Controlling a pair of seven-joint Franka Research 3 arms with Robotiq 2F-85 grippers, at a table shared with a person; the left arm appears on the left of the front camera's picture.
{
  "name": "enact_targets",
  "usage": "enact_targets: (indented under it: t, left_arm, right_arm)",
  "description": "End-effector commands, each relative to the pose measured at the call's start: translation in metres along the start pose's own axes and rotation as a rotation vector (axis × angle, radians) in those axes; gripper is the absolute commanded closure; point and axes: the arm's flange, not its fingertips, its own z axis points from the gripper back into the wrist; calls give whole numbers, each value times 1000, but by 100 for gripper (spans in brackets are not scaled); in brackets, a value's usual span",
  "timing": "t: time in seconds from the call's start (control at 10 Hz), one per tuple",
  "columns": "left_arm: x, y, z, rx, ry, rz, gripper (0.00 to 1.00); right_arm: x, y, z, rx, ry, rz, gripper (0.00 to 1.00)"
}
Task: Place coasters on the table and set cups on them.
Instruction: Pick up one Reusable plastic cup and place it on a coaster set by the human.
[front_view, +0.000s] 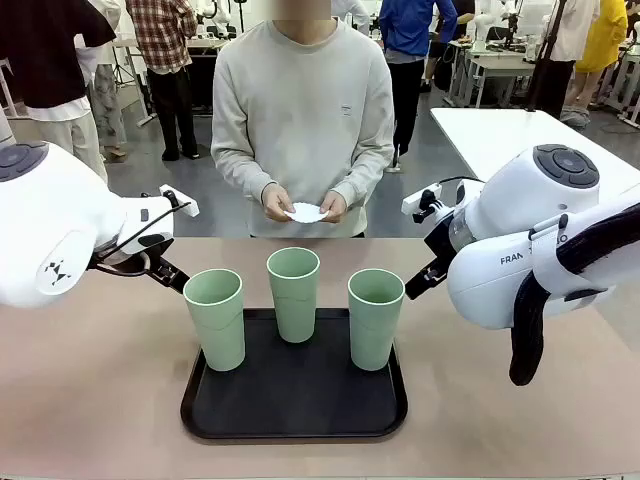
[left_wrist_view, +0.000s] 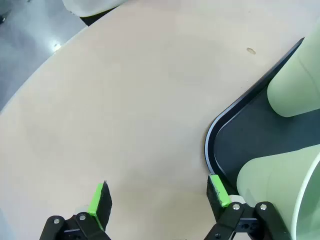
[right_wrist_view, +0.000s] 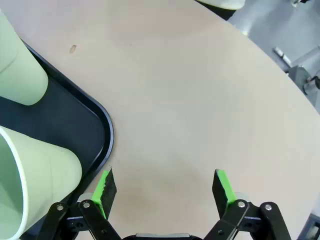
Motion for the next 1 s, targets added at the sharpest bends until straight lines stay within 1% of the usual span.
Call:
enact_targets:
  t: [0.0,0.9]
  left_arm:
    - [0,0,0,0,0,0,0]
    - [0,0,0,0,0,0,0]
  right_arm:
    - [0,0,0,0,0,1,0]
    - [0,0,0,0,0,1,0]
